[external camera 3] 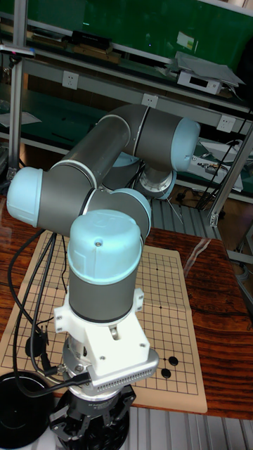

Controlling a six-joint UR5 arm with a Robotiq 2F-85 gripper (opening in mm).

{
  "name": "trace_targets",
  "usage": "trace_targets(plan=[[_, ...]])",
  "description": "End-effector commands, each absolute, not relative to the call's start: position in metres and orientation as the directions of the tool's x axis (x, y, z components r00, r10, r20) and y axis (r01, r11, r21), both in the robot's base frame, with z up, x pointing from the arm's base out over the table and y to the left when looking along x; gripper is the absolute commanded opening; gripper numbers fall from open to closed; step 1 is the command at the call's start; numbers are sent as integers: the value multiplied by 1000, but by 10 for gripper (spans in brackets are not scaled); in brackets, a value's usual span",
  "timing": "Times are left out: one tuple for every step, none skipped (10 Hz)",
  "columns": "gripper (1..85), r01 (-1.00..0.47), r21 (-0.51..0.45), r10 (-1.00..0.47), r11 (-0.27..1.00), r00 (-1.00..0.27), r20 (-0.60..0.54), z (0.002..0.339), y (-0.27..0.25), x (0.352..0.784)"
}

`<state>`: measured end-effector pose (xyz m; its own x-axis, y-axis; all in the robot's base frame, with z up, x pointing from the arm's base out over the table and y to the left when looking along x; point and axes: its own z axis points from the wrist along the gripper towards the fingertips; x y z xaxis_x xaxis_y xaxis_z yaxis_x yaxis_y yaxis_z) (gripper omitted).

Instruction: Play the first move as black on the 3-4 point in the upper right corner of the Go board

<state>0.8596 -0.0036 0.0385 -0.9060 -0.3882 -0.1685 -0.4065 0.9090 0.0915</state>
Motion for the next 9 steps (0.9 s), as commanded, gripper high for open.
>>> trace_targets(plan=[[333,-394,104,-373,913,-911,-174,39,-2,860],[310,-389,106,-368,915,-914,-172,39,-2,860],[300,-386,107,-365,916,-915,-171,39,-2,860],[300,-386,109,-365,916,-915,-171,39,-1,860],[300,-386,111,-365,916,-915,-170,39,-1,859],[300,-386,113,-365,916,-915,-170,39,0,859],[297,-385,114,-364,916,-916,-167,39,0,858],[290,-383,116,-363,916,-917,-162,39,0,857],[273,-385,116,-365,916,-917,-159,38,-1,856]])
